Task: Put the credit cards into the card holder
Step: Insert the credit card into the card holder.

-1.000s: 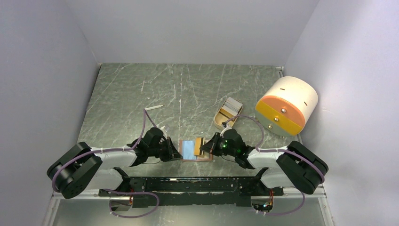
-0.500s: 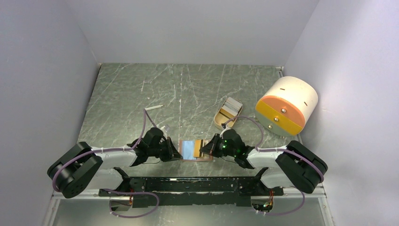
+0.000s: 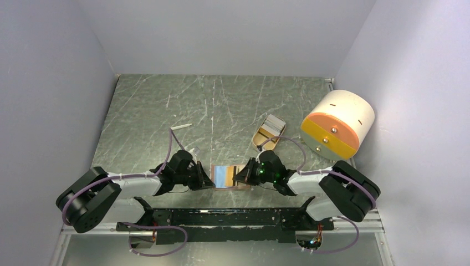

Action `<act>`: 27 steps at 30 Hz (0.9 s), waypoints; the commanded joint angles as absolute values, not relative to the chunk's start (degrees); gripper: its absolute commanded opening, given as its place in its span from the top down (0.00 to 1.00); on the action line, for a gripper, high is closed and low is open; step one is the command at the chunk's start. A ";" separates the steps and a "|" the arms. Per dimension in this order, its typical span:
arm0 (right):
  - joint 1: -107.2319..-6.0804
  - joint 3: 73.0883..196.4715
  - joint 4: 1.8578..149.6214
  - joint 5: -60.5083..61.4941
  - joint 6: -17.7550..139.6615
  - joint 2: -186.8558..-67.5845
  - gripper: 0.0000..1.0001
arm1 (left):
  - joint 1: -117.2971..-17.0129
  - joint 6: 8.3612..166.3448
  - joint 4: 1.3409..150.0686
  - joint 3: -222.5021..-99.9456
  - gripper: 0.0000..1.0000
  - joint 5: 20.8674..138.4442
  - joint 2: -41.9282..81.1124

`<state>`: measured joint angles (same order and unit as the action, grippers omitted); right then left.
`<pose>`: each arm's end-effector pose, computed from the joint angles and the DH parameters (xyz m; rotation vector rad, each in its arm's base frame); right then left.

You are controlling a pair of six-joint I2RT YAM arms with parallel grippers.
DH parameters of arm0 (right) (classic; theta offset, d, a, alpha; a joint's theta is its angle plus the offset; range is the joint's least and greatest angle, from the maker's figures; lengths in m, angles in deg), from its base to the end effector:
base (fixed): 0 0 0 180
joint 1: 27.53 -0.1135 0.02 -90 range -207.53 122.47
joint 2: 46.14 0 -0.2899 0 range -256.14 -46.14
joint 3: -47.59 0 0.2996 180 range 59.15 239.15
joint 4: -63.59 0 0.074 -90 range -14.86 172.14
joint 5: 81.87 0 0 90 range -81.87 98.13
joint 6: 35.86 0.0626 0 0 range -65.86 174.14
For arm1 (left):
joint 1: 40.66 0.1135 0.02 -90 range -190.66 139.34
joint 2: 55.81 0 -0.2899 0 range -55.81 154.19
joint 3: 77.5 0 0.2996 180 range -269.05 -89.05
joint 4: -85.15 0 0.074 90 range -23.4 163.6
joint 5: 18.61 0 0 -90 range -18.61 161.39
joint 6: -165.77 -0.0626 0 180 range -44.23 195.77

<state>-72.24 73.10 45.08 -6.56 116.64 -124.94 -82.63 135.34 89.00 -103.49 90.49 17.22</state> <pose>0.1688 0.1895 0.0809 0.2184 2.4774 1.2344 0.1622 -0.1735 0.0804 -0.2131 2.6281 -1.1615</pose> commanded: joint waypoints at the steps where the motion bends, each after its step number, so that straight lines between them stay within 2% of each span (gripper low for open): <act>1: -72.55 74.21 47.10 -7.95 115.67 -127.29 1.00 | -82.26 134.24 88.87 -104.57 0.91 90.16 16.30; 6: -72.61 75.84 49.29 -7.79 114.34 -128.29 1.00 | -82.23 133.96 88.02 -104.83 0.91 89.97 15.57; 9: -72.62 78.65 55.27 -5.96 111.74 -128.03 0.85 | -82.28 134.04 88.02 -104.75 0.91 89.96 15.31; 16: -72.54 81.94 68.29 0.07 107.19 -123.03 0.69 | -82.24 133.90 87.63 -104.96 0.91 89.98 15.11; 23: -72.61 82.26 67.04 -0.09 106.91 -123.01 0.67 | -82.25 134.10 88.61 -104.96 0.91 90.35 15.55; 27: -72.76 82.51 65.19 -0.99 107.13 -123.93 0.71 | -82.26 134.21 88.55 -104.89 0.91 90.31 15.60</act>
<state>-72.39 81.95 64.34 -1.93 108.20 -123.02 -82.59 135.06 87.93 -103.64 90.49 15.95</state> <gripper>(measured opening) 0.315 0.098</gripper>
